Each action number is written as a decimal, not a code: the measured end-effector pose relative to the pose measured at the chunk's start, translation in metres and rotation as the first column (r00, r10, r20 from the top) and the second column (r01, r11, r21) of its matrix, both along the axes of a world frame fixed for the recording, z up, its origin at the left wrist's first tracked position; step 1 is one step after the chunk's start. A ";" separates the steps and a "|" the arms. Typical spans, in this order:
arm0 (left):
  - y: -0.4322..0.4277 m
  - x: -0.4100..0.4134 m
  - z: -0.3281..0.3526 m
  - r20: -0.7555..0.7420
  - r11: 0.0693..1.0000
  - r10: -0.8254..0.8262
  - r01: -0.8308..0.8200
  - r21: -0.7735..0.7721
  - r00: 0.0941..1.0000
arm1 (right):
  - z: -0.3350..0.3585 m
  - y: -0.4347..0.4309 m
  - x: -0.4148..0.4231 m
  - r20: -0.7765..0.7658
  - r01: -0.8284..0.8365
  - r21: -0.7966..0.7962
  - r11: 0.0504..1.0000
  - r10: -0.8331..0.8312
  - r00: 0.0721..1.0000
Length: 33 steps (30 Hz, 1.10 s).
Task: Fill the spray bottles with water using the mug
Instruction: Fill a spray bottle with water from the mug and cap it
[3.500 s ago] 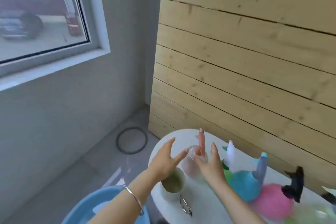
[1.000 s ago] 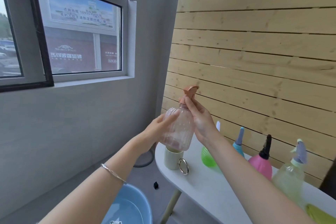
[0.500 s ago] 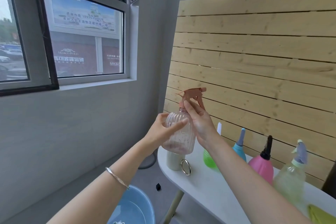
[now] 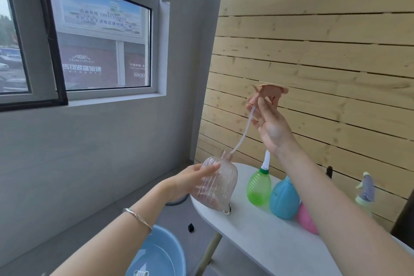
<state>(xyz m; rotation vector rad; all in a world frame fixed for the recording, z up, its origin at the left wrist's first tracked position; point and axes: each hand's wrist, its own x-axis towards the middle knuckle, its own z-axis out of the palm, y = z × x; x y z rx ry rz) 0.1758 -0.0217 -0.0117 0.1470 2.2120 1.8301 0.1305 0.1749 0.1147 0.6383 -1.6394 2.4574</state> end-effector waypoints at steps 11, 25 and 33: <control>0.040 -0.021 -0.005 -0.135 0.997 0.017 -0.026 -0.066 0.991 | -0.011 0.068 -0.047 -0.035 0.131 0.472 0.872 -0.130 0.991; 0.062 -0.024 -0.059 -0.033 0.991 0.132 -0.131 0.035 0.991 | -0.222 0.141 -0.037 0.356 -0.258 0.858 0.445 -0.151 0.922; 0.059 -0.023 -0.084 -0.024 0.991 0.133 -0.133 0.026 0.991 | -0.257 0.147 -0.034 0.315 -0.164 0.857 0.488 -0.245 0.917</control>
